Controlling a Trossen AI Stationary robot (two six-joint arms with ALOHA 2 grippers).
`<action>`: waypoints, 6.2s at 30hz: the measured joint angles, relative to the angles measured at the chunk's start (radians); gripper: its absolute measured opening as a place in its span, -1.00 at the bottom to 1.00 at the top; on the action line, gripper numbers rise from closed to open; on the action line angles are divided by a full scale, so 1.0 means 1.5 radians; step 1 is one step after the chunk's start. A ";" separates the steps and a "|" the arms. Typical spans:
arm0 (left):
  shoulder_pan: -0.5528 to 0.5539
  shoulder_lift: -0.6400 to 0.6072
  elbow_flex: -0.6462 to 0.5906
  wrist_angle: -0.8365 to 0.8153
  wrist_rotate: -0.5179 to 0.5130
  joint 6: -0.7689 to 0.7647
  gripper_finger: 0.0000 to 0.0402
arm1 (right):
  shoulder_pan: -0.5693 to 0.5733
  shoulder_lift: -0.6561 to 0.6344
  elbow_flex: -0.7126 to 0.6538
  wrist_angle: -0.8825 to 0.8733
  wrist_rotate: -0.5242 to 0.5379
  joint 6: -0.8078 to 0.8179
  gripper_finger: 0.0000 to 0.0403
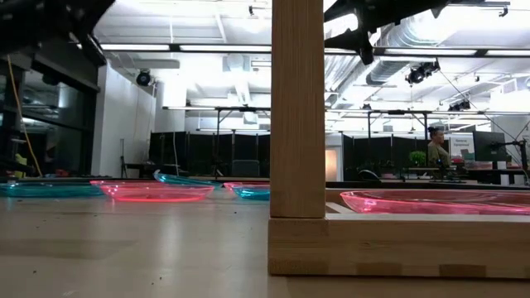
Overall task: Place and stack plates onto a shelf
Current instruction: Stack the blue plate on top of the blue plate on the shelf
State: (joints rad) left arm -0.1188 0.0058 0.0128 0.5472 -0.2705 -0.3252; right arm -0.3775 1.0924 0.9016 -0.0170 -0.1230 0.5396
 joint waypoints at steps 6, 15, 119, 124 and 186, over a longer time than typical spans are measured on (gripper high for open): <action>0.007 0.069 0.074 -0.049 -0.184 -0.101 -0.95 | 0.000 0.000 0.000 0.003 0.000 0.020 0.02; 0.139 0.335 0.329 -0.473 -0.210 -0.295 -0.50 | 0.000 0.000 0.000 0.001 0.001 0.003 0.02; 0.234 0.829 0.586 -0.368 -0.084 -0.566 -1.00 | 0.000 0.044 -0.001 -0.030 0.023 0.176 0.02; 0.234 0.844 0.597 -0.365 -0.064 -0.569 -1.00 | 0.000 0.062 -0.001 0.000 0.045 0.189 0.02; 0.289 0.801 0.595 -0.350 0.088 -0.461 -0.20 | -0.047 0.092 0.000 0.091 0.006 0.163 -1.00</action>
State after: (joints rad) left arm 0.3150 1.2076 0.9054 0.0215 -0.1392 -1.0169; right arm -0.4481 1.2301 0.9016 0.1188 -0.1134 0.7845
